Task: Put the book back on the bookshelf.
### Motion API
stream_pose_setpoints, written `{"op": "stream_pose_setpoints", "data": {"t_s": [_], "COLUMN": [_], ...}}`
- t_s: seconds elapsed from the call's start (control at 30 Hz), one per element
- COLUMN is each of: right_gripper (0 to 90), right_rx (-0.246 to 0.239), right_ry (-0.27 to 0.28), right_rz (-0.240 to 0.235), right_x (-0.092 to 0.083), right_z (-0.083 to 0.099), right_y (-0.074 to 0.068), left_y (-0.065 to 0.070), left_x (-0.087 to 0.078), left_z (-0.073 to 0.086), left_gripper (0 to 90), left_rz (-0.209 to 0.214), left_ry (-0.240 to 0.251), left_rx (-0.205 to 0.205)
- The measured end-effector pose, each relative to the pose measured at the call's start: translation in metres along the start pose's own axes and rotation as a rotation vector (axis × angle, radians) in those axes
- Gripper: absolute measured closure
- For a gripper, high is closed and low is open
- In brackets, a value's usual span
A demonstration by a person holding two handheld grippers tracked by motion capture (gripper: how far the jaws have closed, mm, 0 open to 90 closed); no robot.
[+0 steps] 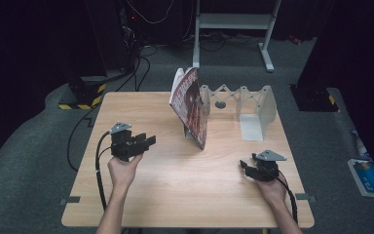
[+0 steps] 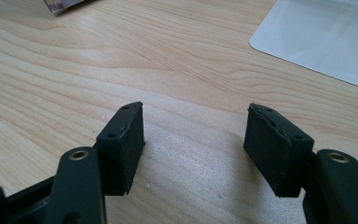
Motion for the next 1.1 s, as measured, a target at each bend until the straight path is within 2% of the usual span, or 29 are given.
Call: {"op": "stream_pose_setpoints", "data": {"t_s": [1.1], "right_gripper": [37.5], "right_rx": [0.0], "right_ry": [0.0], "right_rz": [0.0], "right_x": [0.0], "right_z": [0.0], "right_y": [0.0], "left_y": [-0.011], "left_x": [0.02], "left_z": [0.035], "left_gripper": [49.3], "left_rz": [-0.015], "left_ry": [-0.053], "left_rx": [-0.067]}}
Point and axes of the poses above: each handheld gripper's, and its own axes: x roughly forward along the jaws, z roughly out of its underside, y roughly to its right, the point moved 4 cm from there along x, roughly forward along the jaws, and after that the axes turned 7 degrees about -z, right-handed, at the moved point
